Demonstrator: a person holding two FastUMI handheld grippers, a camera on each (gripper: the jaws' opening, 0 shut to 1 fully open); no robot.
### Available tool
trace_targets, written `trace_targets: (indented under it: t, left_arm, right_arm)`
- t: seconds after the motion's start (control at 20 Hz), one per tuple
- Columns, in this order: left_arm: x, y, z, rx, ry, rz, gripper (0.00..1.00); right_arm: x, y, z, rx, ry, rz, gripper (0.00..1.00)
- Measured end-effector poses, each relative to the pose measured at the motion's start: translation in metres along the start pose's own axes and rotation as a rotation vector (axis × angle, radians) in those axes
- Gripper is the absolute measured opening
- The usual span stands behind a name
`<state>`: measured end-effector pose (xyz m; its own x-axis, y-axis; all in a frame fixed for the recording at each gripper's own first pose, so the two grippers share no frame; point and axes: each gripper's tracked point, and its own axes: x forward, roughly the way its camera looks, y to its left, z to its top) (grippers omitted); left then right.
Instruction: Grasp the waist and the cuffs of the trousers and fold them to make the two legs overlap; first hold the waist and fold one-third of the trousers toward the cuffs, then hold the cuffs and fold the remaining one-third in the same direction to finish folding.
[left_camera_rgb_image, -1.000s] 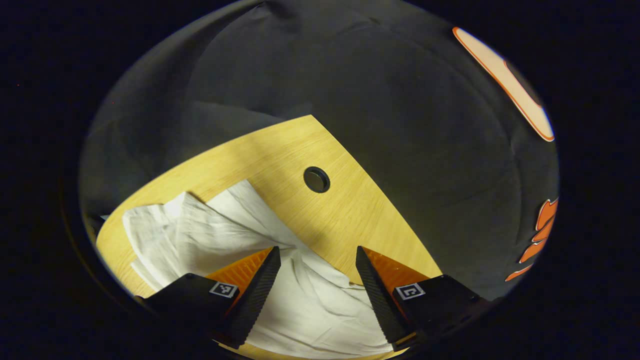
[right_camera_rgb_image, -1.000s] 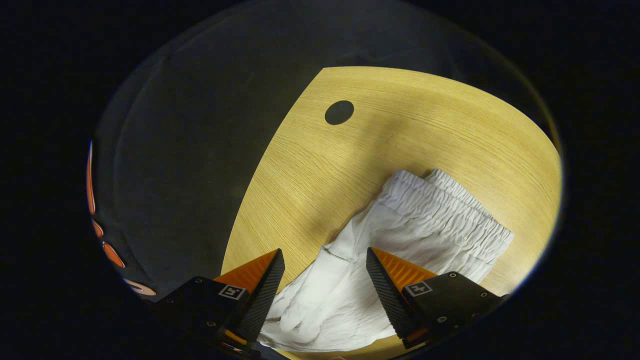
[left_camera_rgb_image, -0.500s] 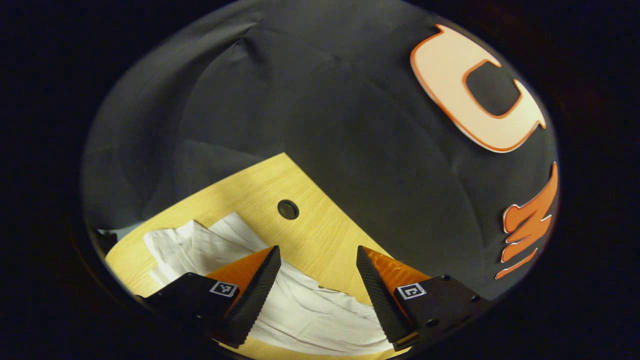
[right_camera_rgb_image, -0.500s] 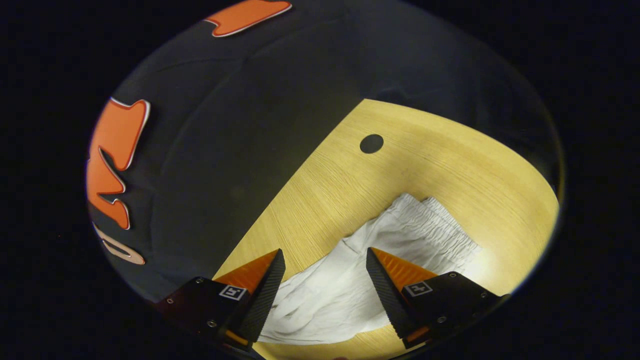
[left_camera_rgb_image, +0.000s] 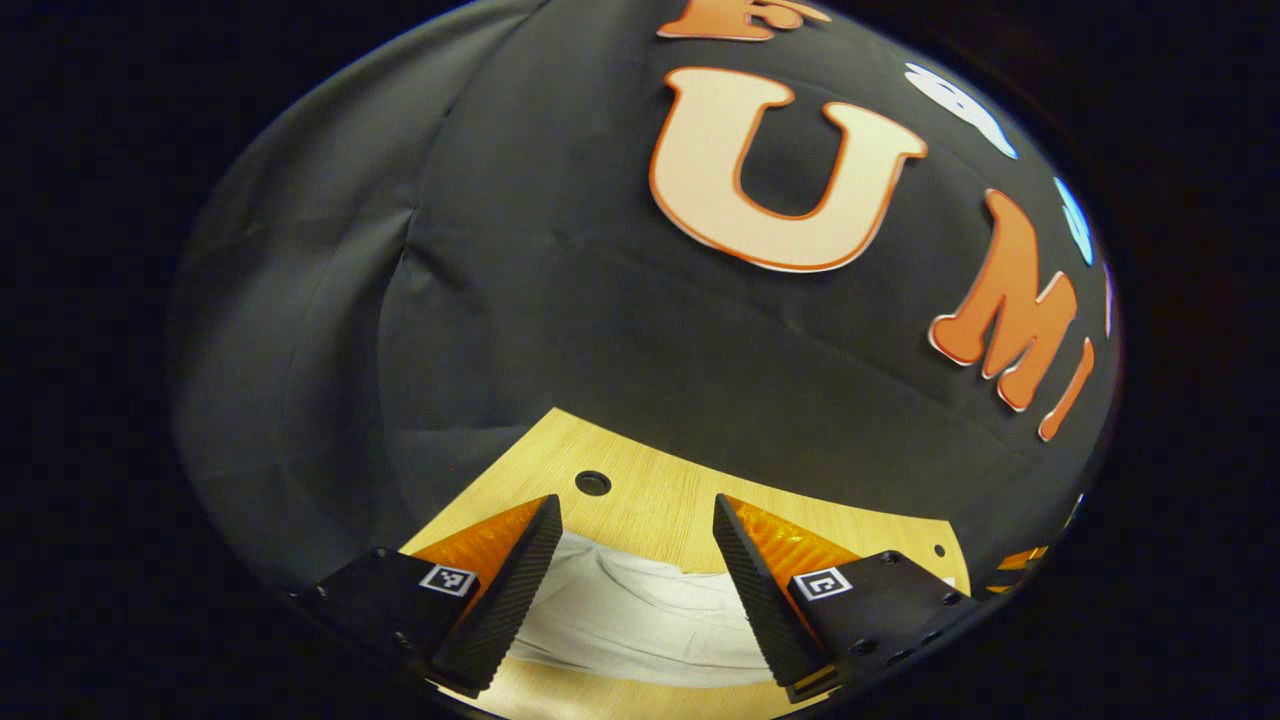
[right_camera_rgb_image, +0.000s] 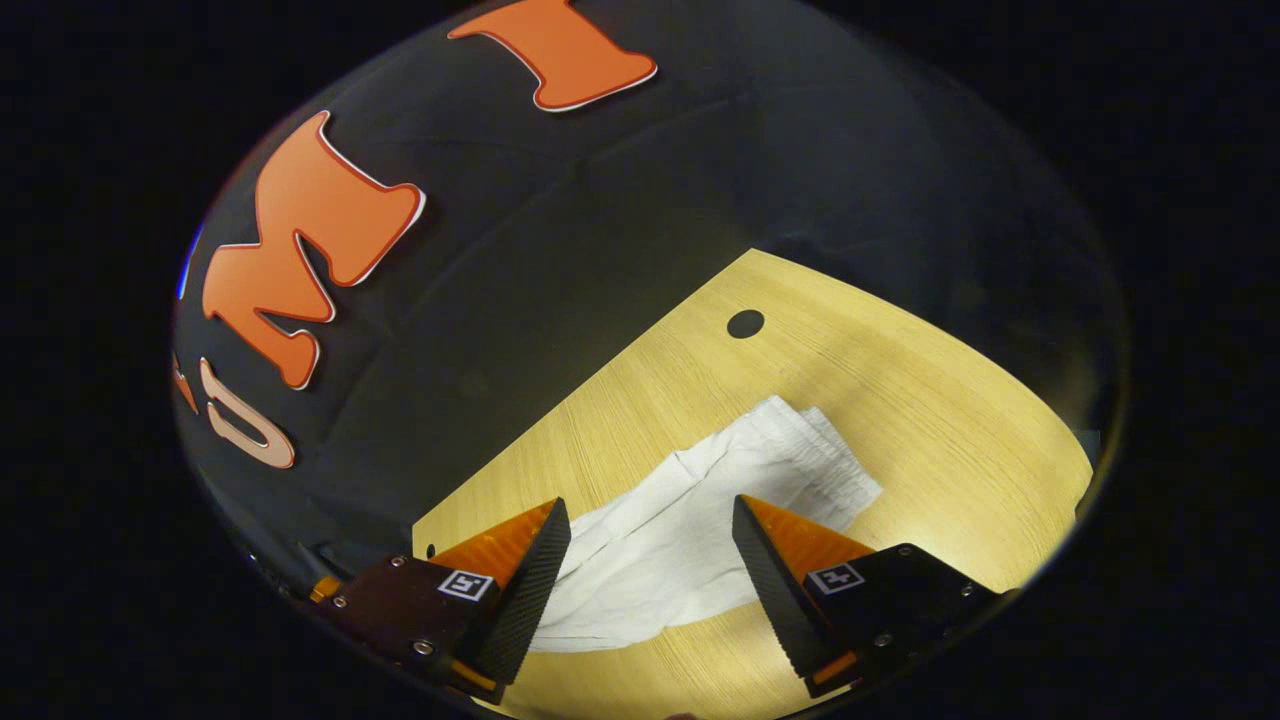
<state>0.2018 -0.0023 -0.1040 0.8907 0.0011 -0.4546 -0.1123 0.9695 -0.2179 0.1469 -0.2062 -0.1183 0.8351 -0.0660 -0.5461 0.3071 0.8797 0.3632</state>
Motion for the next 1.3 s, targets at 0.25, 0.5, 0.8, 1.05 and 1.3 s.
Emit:
trace_targets:
  t: [0.25, 0.5, 0.8, 1.05, 1.3]
  left_arm:
    - [-0.023, -0.039, 0.001, 0.174, -0.079, -0.027, 0.99]
    - [-0.046, -0.071, -0.018, 0.246, -0.090, -0.078, 0.99]
    - [-0.046, -0.123, -0.041, 0.271, -0.074, -0.122, 0.99]
    - [-0.034, -0.139, -0.053, 0.269, -0.039, -0.102, 0.99]
    - [-0.026, -0.146, -0.055, 0.255, -0.006, -0.081, 0.99]
  right_arm:
    - [-0.047, -0.035, -0.008, -0.191, -0.145, -0.086, 0.98]
    - [-0.068, -0.058, -0.040, -0.234, -0.142, -0.116, 0.98]
    - [-0.041, -0.096, -0.064, 0.035, -0.022, -0.089, 0.98]
    - [0.000, -0.125, -0.058, 0.286, 0.049, -0.085, 0.98]
    - [0.048, -0.142, -0.042, 0.421, 0.086, -0.064, 0.99]
